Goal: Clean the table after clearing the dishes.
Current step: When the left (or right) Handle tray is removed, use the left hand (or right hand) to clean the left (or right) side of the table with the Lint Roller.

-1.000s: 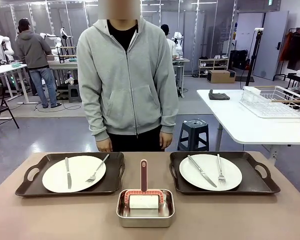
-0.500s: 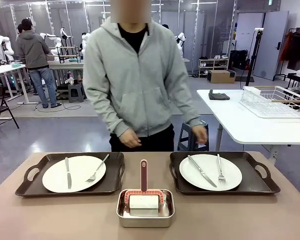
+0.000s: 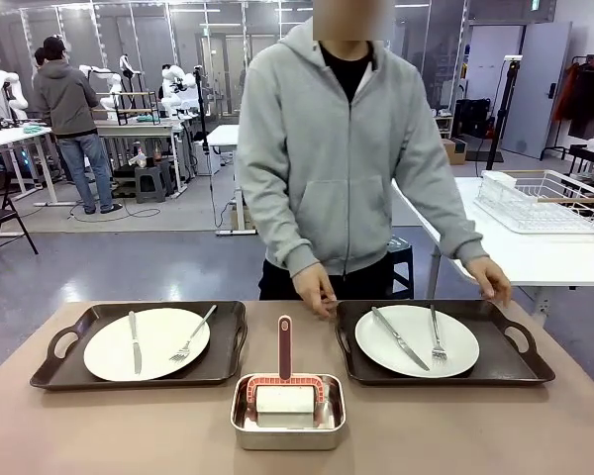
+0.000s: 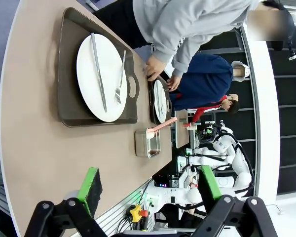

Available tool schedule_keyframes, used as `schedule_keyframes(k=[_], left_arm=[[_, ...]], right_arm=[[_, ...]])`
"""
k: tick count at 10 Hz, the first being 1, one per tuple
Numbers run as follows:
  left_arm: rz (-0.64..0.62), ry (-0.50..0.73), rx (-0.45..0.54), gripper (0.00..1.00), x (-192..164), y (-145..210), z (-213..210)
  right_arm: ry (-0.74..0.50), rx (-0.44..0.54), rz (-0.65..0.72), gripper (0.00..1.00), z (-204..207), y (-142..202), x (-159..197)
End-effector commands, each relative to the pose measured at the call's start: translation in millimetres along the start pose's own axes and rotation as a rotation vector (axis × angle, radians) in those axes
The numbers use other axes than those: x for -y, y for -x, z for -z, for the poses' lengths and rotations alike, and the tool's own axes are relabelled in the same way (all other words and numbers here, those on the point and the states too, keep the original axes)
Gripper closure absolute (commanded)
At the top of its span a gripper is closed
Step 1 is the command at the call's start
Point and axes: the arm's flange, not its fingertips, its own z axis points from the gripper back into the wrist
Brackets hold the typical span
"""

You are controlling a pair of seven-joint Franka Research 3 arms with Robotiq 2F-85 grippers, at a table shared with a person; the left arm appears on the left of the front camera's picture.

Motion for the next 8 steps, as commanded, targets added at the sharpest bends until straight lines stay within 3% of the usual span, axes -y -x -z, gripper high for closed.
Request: schedule_keyframes(k=[1,8], left_arm=[[0.007,0.003,0.000,0.00,-0.7,2.1,-1.2],[0.007,0.003,0.000,0.00,-0.7,2.1,-1.2]], right_arm=[[0.000,0.002,-0.004,0.00,-1.0,0.4,-0.9],[0.000,0.002,-0.004,0.00,-1.0,0.4,-0.9]])
